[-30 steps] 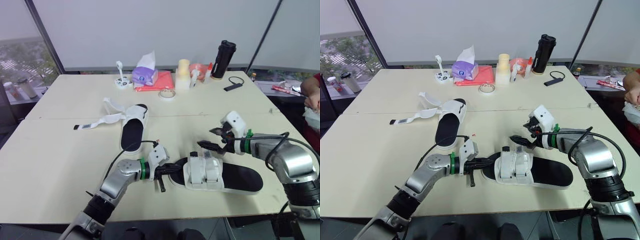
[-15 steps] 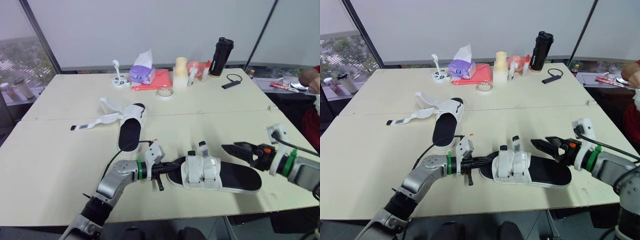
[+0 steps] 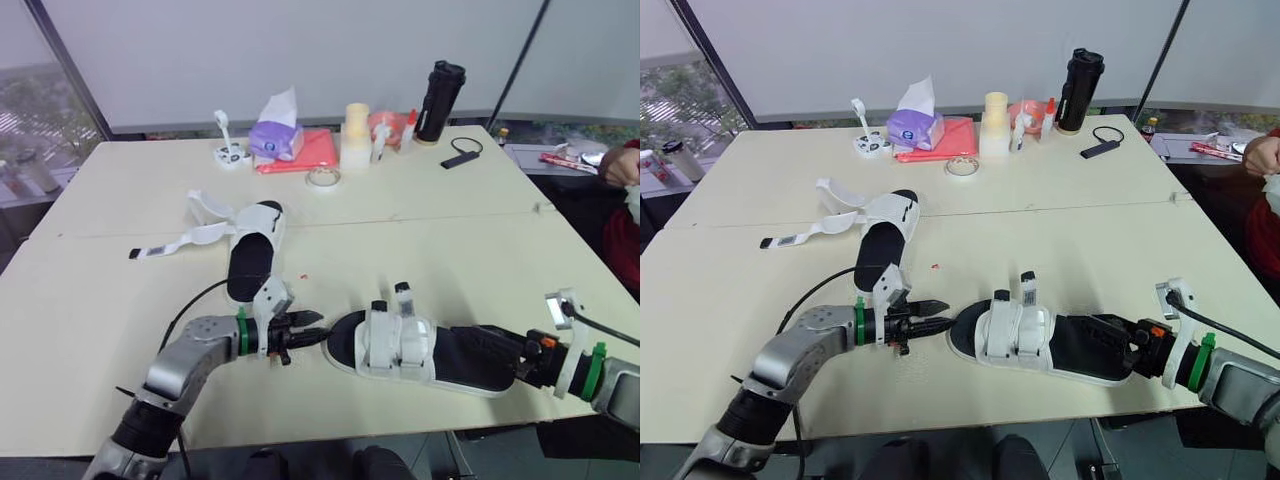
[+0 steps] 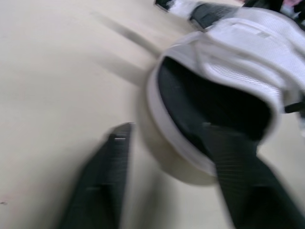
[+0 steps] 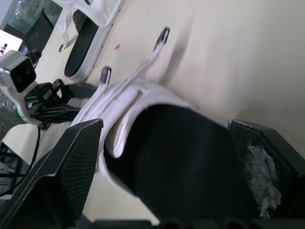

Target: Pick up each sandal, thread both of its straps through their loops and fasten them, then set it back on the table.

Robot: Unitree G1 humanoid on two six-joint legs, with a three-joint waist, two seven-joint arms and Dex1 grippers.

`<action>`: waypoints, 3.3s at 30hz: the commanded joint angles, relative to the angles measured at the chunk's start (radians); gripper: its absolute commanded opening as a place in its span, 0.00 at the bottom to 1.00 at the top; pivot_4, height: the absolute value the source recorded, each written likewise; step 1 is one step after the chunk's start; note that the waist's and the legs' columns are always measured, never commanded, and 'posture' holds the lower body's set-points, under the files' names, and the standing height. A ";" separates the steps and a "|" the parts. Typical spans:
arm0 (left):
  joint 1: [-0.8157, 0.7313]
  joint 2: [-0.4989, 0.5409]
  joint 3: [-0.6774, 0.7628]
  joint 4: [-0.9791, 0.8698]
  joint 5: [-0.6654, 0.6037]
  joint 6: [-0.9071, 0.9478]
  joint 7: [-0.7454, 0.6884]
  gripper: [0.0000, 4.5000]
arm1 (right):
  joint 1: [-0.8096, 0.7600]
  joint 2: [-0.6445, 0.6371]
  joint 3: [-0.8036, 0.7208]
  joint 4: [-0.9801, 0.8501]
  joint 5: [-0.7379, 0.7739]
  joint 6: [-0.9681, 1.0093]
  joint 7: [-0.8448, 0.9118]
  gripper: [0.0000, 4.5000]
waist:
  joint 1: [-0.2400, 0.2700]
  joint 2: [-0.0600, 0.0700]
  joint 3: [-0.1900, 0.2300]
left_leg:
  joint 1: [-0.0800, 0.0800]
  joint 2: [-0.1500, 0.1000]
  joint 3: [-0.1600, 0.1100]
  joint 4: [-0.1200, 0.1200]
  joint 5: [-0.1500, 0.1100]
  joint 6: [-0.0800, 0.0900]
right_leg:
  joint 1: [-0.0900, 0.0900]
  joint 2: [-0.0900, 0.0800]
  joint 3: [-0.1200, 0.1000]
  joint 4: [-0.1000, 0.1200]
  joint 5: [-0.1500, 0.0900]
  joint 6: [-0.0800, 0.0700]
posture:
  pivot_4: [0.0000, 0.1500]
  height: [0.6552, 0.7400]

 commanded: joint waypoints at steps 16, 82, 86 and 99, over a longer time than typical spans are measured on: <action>-0.160 0.055 0.025 -0.150 -0.208 0.175 -0.111 0.99 | 0.053 -0.014 -0.002 0.007 0.145 -0.039 -0.041 1.00 | -0.004 0.001 0.005 | 0.000 -0.001 0.000 0.001 0.000 0.000 | -0.001 0.000 0.001 0.002 -0.001 0.003 | 1.00 1.00; -0.052 0.235 0.040 -0.280 -0.039 -0.031 -0.013 1.00 | -0.794 0.398 0.029 0.817 -0.239 -0.822 -0.833 0.63 | -0.009 0.001 0.017 | 0.001 -0.002 0.005 0.018 0.002 -0.003 | -0.002 -0.002 0.006 0.022 -0.001 0.003 | 1.00 1.00; -0.039 0.242 0.039 -0.291 -0.027 -0.024 0.008 1.00 | -0.738 0.397 0.028 0.732 -0.215 -0.764 -0.835 1.00 | -0.004 0.002 0.016 | 0.001 -0.001 0.004 0.018 0.002 -0.003 | -0.002 -0.002 0.006 0.023 -0.001 0.003 | 1.00 1.00; -0.038 0.214 0.155 -0.276 -0.032 0.041 0.155 1.00 | -0.213 0.195 0.129 -0.040 0.248 -0.256 -0.636 1.00 | -0.009 0.003 0.016 | 0.000 -0.001 0.001 0.018 0.002 -0.003 | -0.001 -0.001 0.006 0.022 -0.001 0.003 | 1.00 1.00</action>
